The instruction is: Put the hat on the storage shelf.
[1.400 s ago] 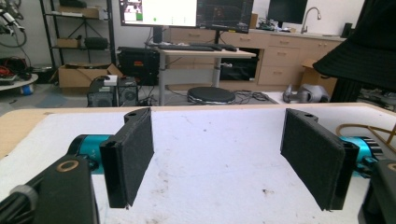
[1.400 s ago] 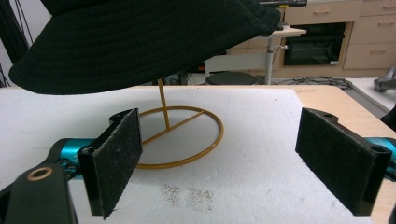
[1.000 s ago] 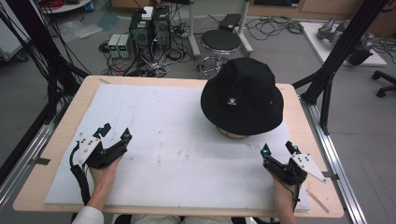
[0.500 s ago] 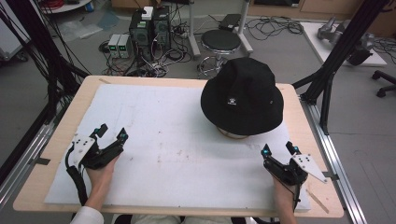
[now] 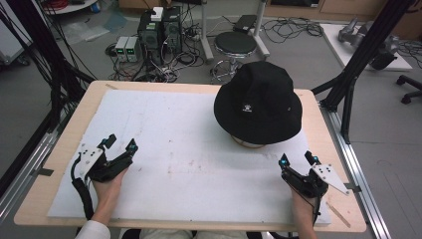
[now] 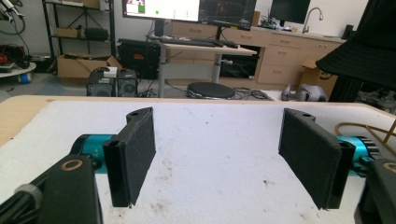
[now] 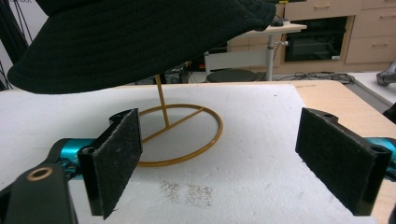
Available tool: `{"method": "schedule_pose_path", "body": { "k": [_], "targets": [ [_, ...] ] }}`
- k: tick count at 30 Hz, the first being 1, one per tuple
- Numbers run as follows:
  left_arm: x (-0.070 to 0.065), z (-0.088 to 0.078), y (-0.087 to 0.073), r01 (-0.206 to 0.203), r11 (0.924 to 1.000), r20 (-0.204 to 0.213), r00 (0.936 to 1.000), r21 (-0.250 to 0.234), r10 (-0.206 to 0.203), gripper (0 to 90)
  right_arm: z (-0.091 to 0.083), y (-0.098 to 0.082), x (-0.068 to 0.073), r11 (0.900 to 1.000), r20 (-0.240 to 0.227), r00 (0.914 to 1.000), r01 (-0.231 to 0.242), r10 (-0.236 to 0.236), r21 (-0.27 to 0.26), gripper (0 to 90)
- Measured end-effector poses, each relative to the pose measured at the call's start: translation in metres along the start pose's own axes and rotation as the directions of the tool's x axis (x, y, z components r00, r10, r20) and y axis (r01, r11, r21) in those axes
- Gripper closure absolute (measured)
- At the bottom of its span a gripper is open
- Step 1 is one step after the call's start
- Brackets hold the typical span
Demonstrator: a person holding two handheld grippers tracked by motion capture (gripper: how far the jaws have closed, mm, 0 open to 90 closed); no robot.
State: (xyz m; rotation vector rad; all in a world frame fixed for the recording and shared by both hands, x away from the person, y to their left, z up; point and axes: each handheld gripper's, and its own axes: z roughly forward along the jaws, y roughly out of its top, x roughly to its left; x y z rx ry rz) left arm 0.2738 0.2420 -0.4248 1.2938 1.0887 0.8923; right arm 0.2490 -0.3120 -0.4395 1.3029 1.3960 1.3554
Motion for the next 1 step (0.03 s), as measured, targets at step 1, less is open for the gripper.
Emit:
{"method": "schedule_pose_path", "body": {
  "k": [1],
  "targets": [
    [0.0001,0.0001,-0.0001,0.000,1.0000,0.000,1.0000,0.001,0.000,27.3,0.0002,0.0000,0.0000,1.000,0.000,1.0000,-0.001,0.001,0.000,13.9]
  ]
}}
